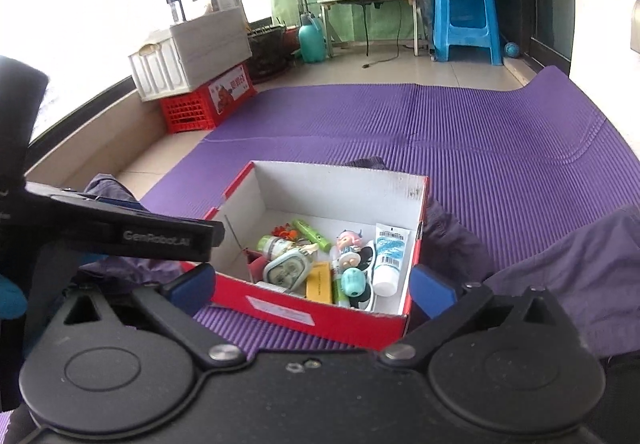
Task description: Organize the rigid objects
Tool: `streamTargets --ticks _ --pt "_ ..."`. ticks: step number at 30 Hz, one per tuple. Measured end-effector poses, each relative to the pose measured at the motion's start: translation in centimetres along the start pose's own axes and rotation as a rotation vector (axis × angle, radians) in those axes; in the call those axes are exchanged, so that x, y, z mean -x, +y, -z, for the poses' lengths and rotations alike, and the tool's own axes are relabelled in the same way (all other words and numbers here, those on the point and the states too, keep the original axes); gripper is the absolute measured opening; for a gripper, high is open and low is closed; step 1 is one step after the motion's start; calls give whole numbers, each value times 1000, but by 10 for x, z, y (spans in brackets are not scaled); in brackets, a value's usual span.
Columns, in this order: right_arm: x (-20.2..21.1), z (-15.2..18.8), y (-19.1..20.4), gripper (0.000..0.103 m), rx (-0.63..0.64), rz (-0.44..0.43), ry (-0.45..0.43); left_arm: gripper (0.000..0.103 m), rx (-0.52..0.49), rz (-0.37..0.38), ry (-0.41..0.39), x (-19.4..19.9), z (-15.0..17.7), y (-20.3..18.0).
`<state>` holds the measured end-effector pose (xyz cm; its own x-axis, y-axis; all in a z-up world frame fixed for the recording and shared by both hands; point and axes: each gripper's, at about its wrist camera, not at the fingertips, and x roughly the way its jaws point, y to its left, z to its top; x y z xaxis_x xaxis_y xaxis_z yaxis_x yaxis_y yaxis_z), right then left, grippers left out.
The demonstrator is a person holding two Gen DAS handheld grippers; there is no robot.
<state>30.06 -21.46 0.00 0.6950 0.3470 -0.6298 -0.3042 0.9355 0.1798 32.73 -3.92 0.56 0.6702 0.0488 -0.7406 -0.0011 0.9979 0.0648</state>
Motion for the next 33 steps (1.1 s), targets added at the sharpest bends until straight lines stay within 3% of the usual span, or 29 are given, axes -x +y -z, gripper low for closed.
streamTargets --ticks 14,33 --pt "51 20 5 103 -54 -64 -66 92 -33 31 -65 66 38 -2" --pt "117 51 26 103 -24 -23 -161 92 -37 44 -141 129 81 -2"
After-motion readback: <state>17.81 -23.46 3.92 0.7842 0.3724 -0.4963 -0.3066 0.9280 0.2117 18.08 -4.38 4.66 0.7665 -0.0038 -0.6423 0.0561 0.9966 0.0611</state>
